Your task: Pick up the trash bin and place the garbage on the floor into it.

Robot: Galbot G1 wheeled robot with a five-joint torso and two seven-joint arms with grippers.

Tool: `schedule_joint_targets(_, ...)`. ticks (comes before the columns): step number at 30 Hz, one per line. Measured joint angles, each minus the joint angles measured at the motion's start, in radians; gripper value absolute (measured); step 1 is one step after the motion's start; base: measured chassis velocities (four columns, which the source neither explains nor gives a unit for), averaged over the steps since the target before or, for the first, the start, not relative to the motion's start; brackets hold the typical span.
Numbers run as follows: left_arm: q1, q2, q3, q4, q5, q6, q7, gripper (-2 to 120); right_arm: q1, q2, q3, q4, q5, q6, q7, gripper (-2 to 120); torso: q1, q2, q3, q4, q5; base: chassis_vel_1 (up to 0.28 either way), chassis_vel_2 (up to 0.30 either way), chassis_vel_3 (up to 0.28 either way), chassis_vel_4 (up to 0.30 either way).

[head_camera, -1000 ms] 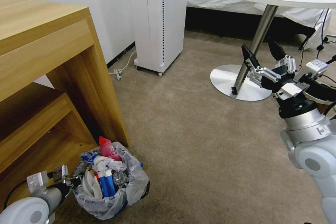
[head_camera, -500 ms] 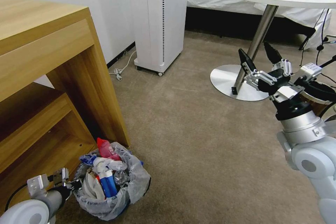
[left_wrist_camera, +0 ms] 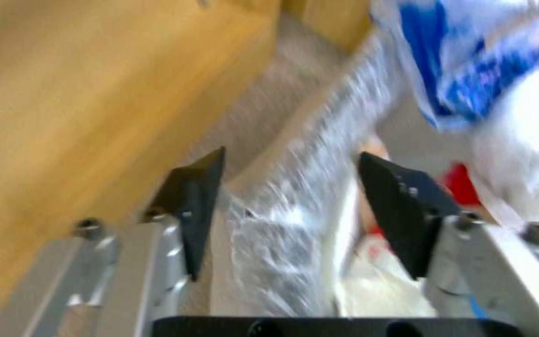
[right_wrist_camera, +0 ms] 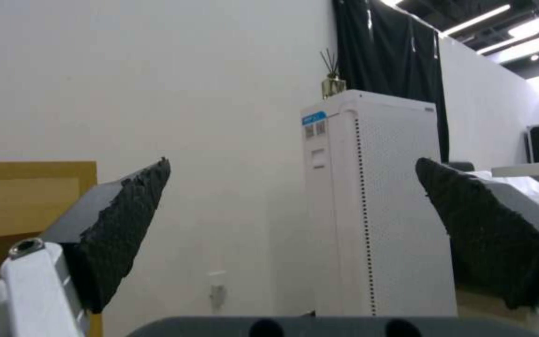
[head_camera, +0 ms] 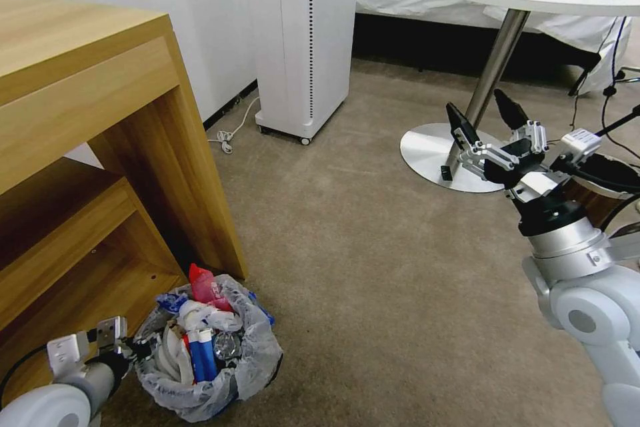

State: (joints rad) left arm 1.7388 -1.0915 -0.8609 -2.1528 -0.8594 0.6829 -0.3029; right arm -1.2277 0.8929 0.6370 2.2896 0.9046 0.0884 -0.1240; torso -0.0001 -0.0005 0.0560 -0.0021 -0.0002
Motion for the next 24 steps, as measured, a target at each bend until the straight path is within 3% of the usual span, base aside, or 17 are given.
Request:
schedule_joint_targets(5,-0.007,-0.031,-0.013,-0.012,0.169,-0.057,0.078,85,-0.001,0.005,-0.008,-0.004,-0.008,0.000,0.001,100,0.000,0.000,0.000,0.0000,-0.0001,0.000,0.000,0.000,0.000)
schedule_joint_targets(10,-0.006,-0.051,-0.022,-0.031,0.262,-0.101,0.123,99,-0.012,0.006,-0.010,-0.008,-0.024,0.000,0.009,100,0.000,0.000,0.000,0.0000,0.0000,0.000,0.000,0.000,0.000)
schedule_joint_targets(15,-0.003,-0.072,-0.034,-0.063,0.301,-0.148,0.150,100,-0.027,0.009,-0.001,-0.014,-0.048,-0.001,0.025,100,0.000,0.000,0.000,0.0000,0.0000,0.000,0.000,0.000,0.000)
schedule_joint_targets(19,0.025,-0.098,-0.041,-0.120,0.350,-0.229,0.179,100,-0.077,0.034,0.040,-0.015,-0.067,0.011,0.072,100,0.000,0.000,0.000,0.0000,0.0000,0.000,0.000,0.000,0.000)
schedule_joint_targets(24,0.047,-0.101,-0.036,-0.167,0.362,-0.245,0.185,100,-0.137,0.085,0.107,-0.018,-0.120,0.004,0.136,100,0.000,0.000,0.000,0.0000,0.0000,0.000,0.000,0.000,0.000)
